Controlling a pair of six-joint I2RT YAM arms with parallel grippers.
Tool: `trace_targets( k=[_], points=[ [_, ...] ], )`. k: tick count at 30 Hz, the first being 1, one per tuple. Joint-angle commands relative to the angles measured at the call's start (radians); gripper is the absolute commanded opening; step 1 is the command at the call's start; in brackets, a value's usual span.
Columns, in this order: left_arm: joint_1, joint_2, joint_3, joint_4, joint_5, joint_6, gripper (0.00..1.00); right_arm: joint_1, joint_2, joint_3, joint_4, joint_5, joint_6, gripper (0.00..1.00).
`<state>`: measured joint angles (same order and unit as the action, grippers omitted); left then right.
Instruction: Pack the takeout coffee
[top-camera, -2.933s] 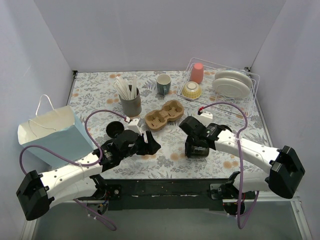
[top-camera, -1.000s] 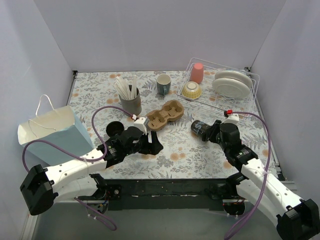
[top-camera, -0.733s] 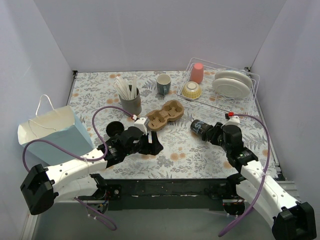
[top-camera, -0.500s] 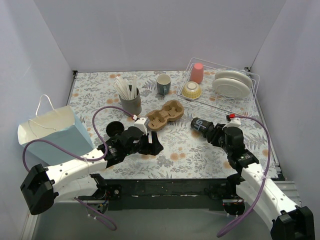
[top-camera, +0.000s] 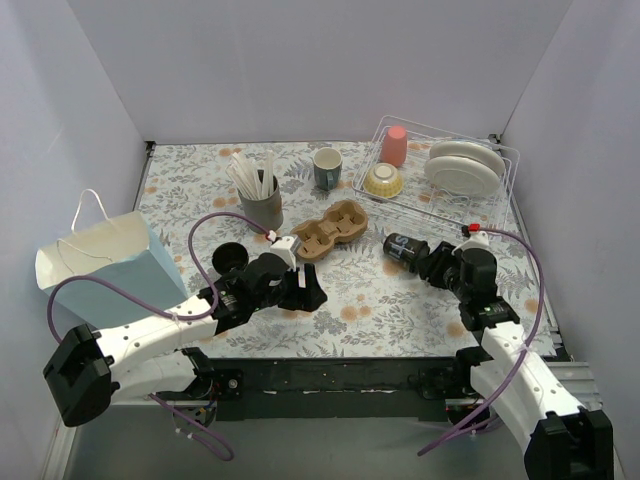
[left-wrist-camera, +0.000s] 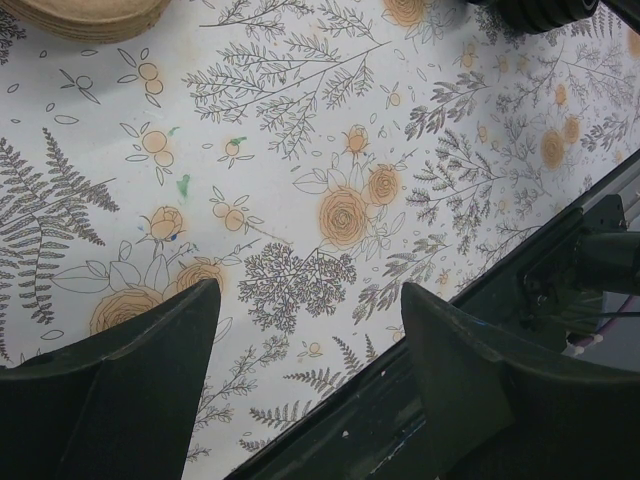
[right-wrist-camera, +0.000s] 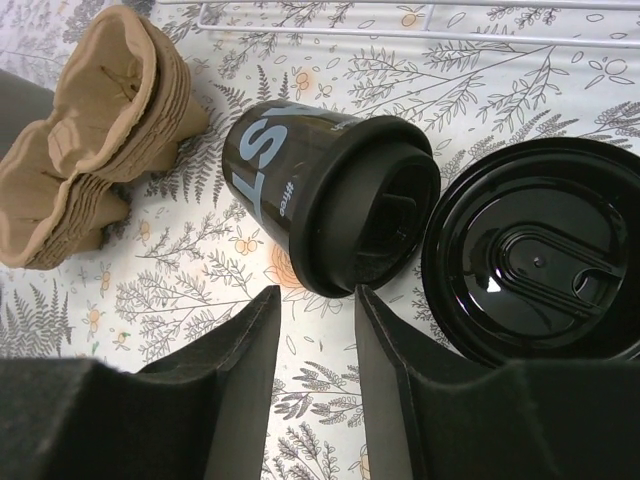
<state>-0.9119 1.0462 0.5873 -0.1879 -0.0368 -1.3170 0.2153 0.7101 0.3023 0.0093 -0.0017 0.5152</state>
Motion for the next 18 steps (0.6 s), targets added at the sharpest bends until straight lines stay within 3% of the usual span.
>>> trace_targets(
  k=[1,18],
  points=[
    [0.002,0.011,0.039,-0.001,0.009,0.007,0.73,-0.042,0.02,0.011,0.086,-0.098,-0.014,0.44],
    [0.002,0.029,0.04,0.004,0.015,0.006,0.73,-0.094,0.092,-0.035,0.205,-0.215,0.012,0.38]
  ],
)
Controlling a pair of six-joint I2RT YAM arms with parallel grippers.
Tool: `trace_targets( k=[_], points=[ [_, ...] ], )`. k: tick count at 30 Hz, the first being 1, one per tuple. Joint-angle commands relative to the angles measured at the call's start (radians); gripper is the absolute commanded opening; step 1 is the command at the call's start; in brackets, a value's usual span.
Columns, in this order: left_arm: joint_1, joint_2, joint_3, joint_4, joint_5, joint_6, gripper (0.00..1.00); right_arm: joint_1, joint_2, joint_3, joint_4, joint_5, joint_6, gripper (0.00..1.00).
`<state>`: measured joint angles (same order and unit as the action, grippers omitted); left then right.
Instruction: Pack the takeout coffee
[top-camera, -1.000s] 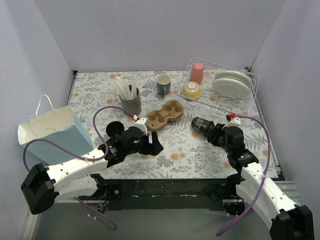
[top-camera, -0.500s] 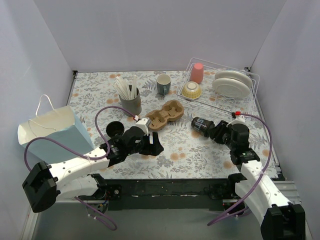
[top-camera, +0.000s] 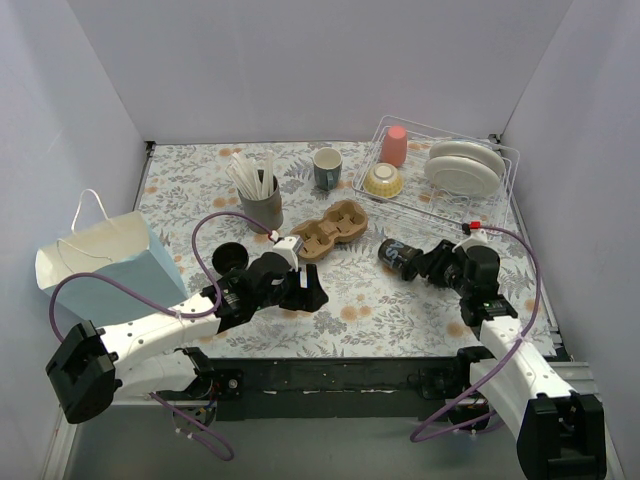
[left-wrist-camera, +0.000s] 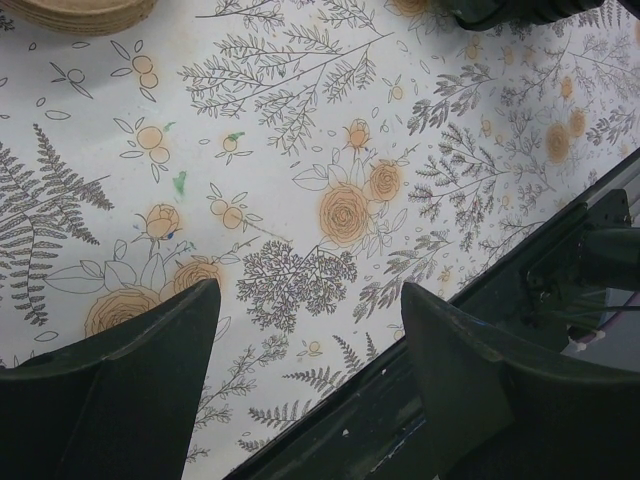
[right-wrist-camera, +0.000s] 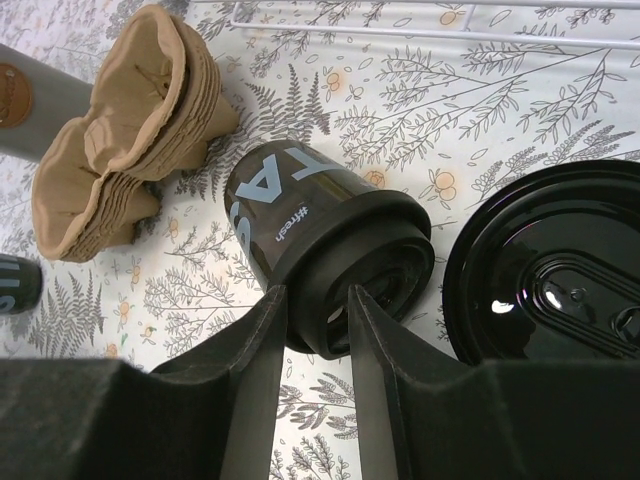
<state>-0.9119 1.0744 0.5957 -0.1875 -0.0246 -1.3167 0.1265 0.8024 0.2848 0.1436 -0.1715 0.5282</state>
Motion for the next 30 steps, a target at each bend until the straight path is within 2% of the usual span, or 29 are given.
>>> trace_targets(
  k=[1,11,23,26,27,30],
  points=[
    [0.001,0.004,0.033,0.002,0.005,0.005,0.73,-0.005,-0.002,-0.024,0.086,-0.049,0.001,0.38],
    [0.001,0.01,0.029,0.011,0.008,0.001,0.73,-0.005,0.0,-0.081,0.134,-0.068,0.007,0.37],
    [0.002,0.013,0.024,0.013,0.008,0.002,0.73,-0.005,0.086,-0.087,0.277,-0.095,0.001,0.32],
    [0.002,0.013,0.021,0.013,0.008,0.002,0.73,-0.008,0.09,-0.082,0.281,-0.092,-0.013,0.22],
    [0.001,0.015,0.023,0.013,0.009,0.002,0.73,-0.008,0.086,-0.082,0.281,-0.095,-0.026,0.15],
    [0.001,0.016,0.024,0.013,0.011,0.004,0.73,-0.008,0.072,-0.056,0.248,-0.095,-0.065,0.02]
  ],
)
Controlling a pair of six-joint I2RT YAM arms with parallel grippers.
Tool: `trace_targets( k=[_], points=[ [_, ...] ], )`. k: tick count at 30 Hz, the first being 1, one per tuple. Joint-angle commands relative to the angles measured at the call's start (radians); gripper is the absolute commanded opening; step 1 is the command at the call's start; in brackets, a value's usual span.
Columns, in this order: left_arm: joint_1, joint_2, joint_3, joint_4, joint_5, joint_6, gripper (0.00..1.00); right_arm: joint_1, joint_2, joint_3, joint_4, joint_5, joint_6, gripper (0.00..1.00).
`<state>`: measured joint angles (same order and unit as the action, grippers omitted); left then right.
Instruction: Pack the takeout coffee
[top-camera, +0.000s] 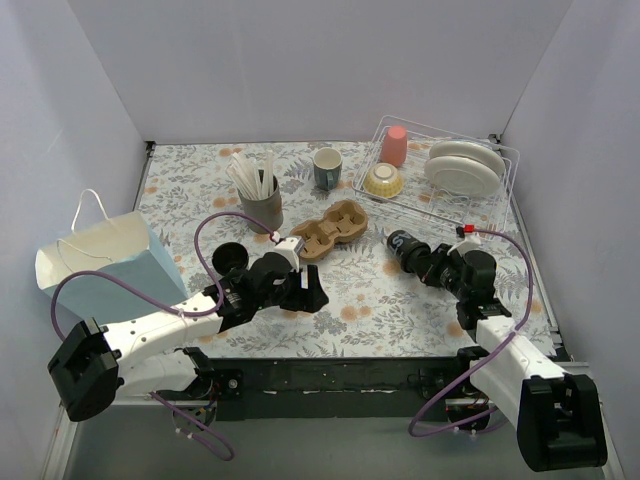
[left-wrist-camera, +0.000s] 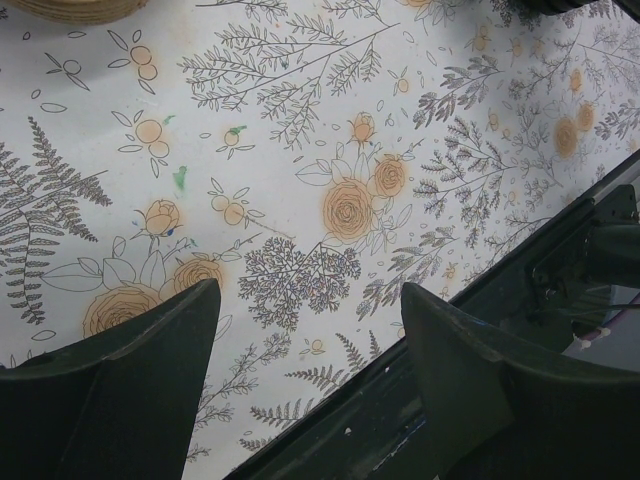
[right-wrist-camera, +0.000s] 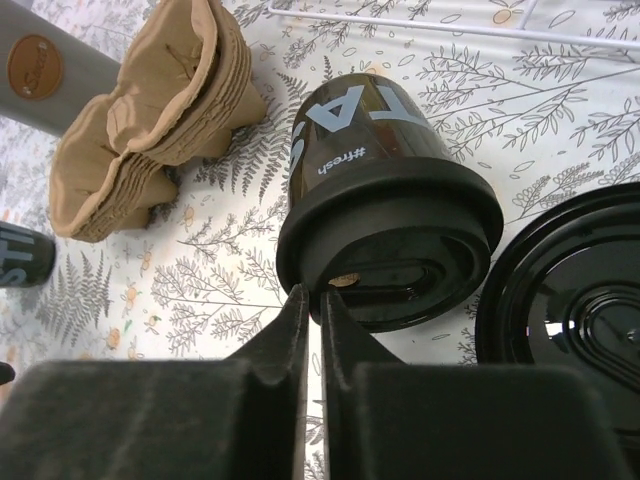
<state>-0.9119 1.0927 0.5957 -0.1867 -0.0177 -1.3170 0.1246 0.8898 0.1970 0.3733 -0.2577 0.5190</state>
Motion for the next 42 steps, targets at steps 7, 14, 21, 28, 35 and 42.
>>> trace_targets(
  k=[7,14,21,28,35,42],
  points=[
    [0.001,-0.007,0.058,-0.019,-0.005,0.024,0.73,-0.005,-0.006,0.23,-0.314,-0.017,-0.172,0.01],
    [0.001,-0.068,0.102,-0.106,-0.079,0.082,0.73,0.006,0.1,0.513,-0.733,0.032,-0.345,0.01],
    [0.002,-0.122,0.139,-0.16,-0.097,0.114,0.74,0.047,0.205,0.73,-0.948,0.122,-0.448,0.01],
    [0.002,-0.198,0.124,-0.152,-0.119,0.114,0.75,0.142,0.392,0.949,-1.131,0.204,-0.516,0.01],
    [0.001,-0.208,0.121,-0.152,-0.11,0.111,0.75,0.236,0.573,1.116,-1.247,0.248,-0.582,0.01],
    [0.002,-0.249,0.105,-0.143,-0.117,0.107,0.75,0.302,0.69,1.206,-1.297,0.319,-0.617,0.01]
  ],
)
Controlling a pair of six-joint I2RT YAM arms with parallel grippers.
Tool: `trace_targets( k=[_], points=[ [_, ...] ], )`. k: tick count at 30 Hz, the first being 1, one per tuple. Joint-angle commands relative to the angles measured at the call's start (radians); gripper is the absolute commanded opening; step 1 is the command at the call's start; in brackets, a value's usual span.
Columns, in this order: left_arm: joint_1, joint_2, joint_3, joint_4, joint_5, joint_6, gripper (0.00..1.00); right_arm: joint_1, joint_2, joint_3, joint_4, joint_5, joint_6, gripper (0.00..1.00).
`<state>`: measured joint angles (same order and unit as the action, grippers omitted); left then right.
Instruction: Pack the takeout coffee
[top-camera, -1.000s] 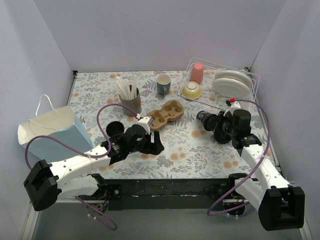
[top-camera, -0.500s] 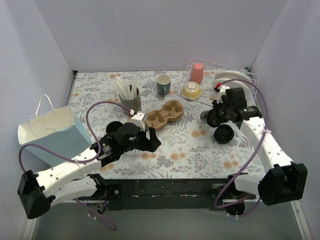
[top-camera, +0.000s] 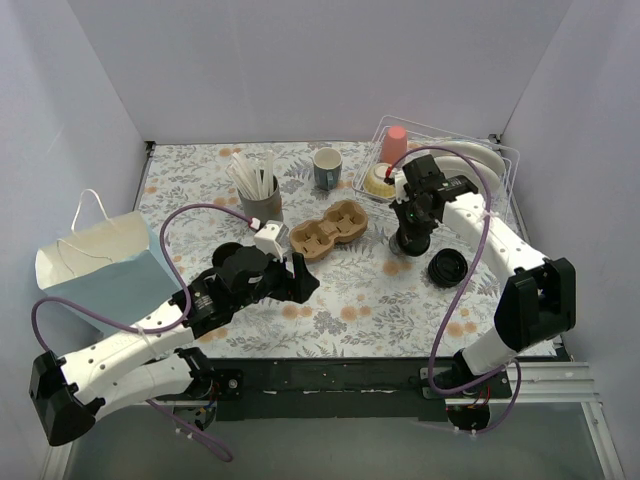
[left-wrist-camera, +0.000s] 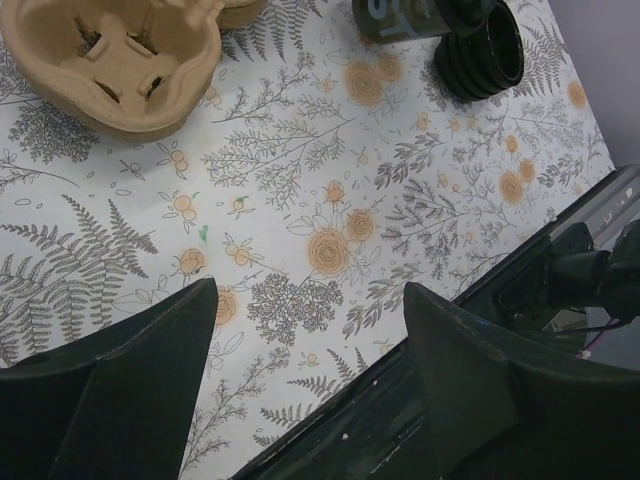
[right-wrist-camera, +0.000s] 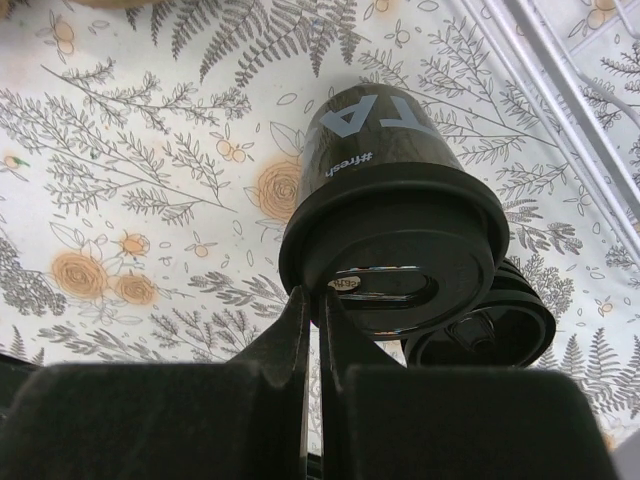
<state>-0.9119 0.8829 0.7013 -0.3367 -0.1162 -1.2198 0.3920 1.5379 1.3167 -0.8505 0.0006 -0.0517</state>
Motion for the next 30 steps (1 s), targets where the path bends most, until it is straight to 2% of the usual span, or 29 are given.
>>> trace_targets(
  k=[1,12,20,22,23,25,30],
  points=[
    [0.001,-0.039,0.0,0.008,-0.019,0.009,0.75,0.039,0.06,0.099,-0.084,0.07,-0.051,0.02],
    [0.001,-0.075,0.0,-0.008,-0.046,0.009,0.75,0.076,0.215,0.168,-0.093,0.138,-0.088,0.06],
    [0.002,-0.07,-0.003,-0.002,-0.054,0.008,0.75,0.079,0.243,0.211,-0.09,0.157,-0.105,0.16],
    [0.002,-0.059,-0.002,-0.001,-0.053,0.008,0.75,0.079,0.248,0.223,-0.093,0.174,-0.111,0.16],
    [0.002,-0.056,0.0,-0.001,-0.053,0.009,0.75,0.079,0.252,0.233,-0.094,0.176,-0.112,0.09],
    [0.002,-0.05,0.0,-0.001,-0.053,0.008,0.75,0.079,0.255,0.242,-0.105,0.17,-0.12,0.07],
    [0.002,-0.052,-0.003,0.002,-0.054,0.006,0.75,0.08,0.251,0.26,-0.128,0.161,-0.128,0.14]
  ],
)
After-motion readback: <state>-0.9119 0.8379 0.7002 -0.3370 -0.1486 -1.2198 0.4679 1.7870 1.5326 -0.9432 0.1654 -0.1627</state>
